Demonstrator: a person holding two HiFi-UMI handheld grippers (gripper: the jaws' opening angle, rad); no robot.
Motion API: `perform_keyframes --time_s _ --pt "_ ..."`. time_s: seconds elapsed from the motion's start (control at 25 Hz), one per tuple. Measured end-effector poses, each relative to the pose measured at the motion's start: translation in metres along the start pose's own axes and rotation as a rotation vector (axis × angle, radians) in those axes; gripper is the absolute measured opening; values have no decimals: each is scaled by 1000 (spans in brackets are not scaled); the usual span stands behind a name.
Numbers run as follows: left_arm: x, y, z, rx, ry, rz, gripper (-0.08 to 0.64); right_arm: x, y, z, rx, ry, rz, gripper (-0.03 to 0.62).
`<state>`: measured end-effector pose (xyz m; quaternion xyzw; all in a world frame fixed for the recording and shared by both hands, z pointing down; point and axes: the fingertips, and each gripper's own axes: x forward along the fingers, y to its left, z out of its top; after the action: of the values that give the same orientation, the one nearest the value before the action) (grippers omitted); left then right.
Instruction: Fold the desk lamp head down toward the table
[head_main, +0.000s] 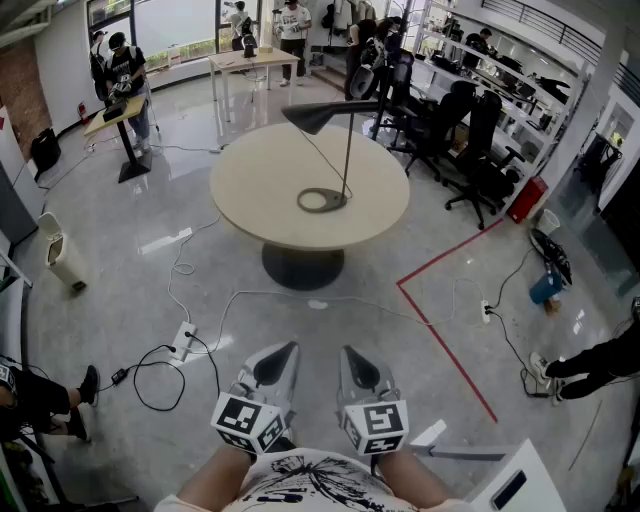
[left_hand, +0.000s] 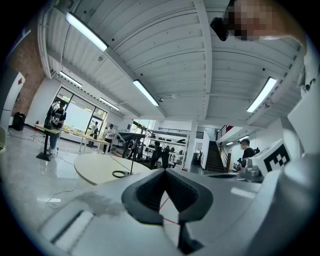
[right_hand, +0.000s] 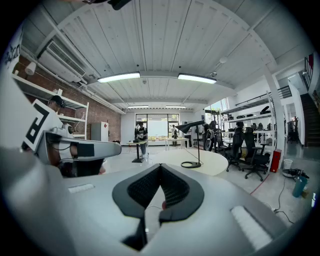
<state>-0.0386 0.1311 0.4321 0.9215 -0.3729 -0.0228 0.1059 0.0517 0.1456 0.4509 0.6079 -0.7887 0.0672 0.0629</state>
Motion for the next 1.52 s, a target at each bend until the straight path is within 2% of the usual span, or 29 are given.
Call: perform_keyframes --time_s 0.48,0.68,0.96,1.24,1.52 --pt "7 3 -3 0 6 -2 6 5 0 2 0 -22 25 9" --pt "6 11 -1 -9 12 0 6 10 -1 2 15 -11 6 9" --pt "14 41 4 3 10 -6 6 35 3 3 20 -30 -9 9" --pt "21 75 11 -36 1 -15 6 61 5 1 29 -11 -55 9" --pt "41 100 9 -61 14 2 6 94 -11 1 29 12 -59 9"
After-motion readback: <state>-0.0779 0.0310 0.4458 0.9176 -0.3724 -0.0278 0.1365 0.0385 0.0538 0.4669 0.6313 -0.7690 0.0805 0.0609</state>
